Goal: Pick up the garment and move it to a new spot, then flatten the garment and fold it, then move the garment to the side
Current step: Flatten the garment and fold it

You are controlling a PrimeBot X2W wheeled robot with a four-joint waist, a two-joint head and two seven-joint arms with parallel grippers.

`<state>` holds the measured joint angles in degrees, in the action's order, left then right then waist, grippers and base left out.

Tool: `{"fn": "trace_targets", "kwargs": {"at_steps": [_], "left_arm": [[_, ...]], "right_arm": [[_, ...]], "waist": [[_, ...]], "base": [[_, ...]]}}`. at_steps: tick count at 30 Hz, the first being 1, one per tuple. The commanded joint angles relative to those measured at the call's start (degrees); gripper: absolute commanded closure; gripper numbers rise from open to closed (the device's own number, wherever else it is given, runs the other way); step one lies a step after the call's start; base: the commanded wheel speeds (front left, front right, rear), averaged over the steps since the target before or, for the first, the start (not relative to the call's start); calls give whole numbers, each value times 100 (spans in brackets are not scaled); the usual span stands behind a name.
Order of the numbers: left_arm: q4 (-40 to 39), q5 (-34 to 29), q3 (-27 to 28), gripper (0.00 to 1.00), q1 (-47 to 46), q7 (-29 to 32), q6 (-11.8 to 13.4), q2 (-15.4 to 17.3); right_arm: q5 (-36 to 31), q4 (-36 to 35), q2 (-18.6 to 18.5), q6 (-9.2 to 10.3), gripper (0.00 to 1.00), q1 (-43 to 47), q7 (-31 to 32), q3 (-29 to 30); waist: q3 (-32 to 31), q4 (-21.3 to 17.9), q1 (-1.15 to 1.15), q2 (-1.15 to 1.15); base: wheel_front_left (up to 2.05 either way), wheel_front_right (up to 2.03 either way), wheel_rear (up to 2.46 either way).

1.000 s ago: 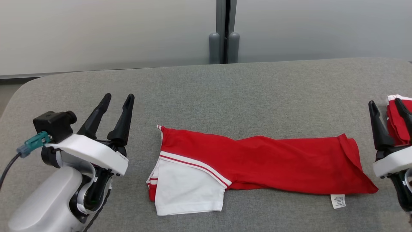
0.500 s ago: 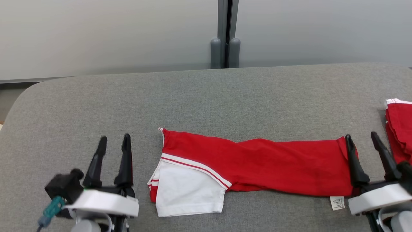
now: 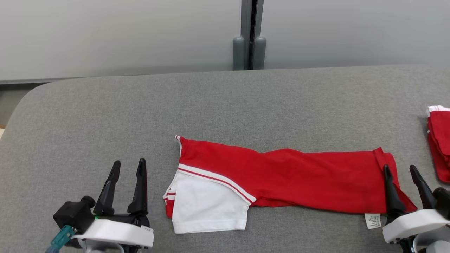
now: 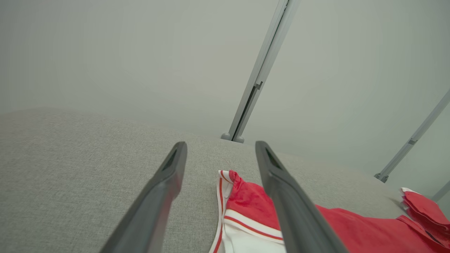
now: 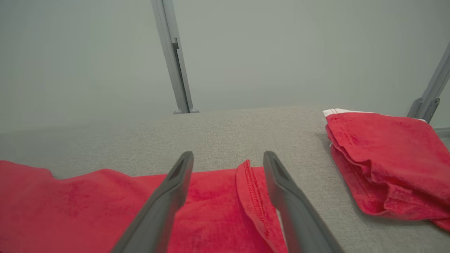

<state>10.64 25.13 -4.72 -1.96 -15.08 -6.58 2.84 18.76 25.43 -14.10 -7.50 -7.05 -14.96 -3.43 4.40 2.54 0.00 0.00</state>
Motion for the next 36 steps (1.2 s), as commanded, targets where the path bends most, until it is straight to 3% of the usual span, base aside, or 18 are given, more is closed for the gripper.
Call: {"fn": "trace_targets", "kwargs": {"at_steps": [1, 11, 18, 26, 27, 28, 29, 30, 36], "left_arm": [[26, 18, -38, 0, -175, -6, -38, 18], [220, 89, -238, 0, -394, -7, -69, 18], [261, 112, -353, 0, -524, -8, -89, 18], [298, 117, -450, 0, -567, -8, -89, 18], [302, 119, -453, 0, -565, -8, -90, 17], [311, 124, -459, 0, -565, -7, -91, 17], [318, 129, -460, 0, -565, -8, -91, 18], [327, 133, -462, 0, -565, -7, -92, 18], [373, 176, -488, 0, -558, -8, -95, 17]], "right_arm": [[36, 271, -29, 2, 0, -168, -30, 34], [89, 1709, -96, 2, 0, -798, -30, 284], [345, 2244, 1, 2, 0, -1060, -30, 648], [934, 2705, 117, 0, 0, -1216, 29, 215], [1035, 2725, 123, 0, 4, -1226, 73, 130], [1133, 2733, 108, 0, 53, -1232, 103, 51], [1209, 2740, 84, 0, 82, -1232, 109, -22], [1289, 2739, 57, 0, 100, -1228, 117, -103], [1656, 2706, -223, 7, 100, -1259, 57, -388]], "waist": [[115, 57, 0, 0], [439, 247, 0, 0], [554, 368, 0, 0], [594, 390, 0, 0], [593, 387, 0, 0], [589, 385, 0, 0], [583, 383, 0, 0], [575, 382, 0, 0], [517, 376, 0, 0]], "base": [[0, 0, 0], [0, 0, 0], [0, 0, 0], [0, 0, 0], [0, 0, 0], [0, 0, 0], [0, 0, 0], [0, 0, 0], [0, 0, 0]]}}
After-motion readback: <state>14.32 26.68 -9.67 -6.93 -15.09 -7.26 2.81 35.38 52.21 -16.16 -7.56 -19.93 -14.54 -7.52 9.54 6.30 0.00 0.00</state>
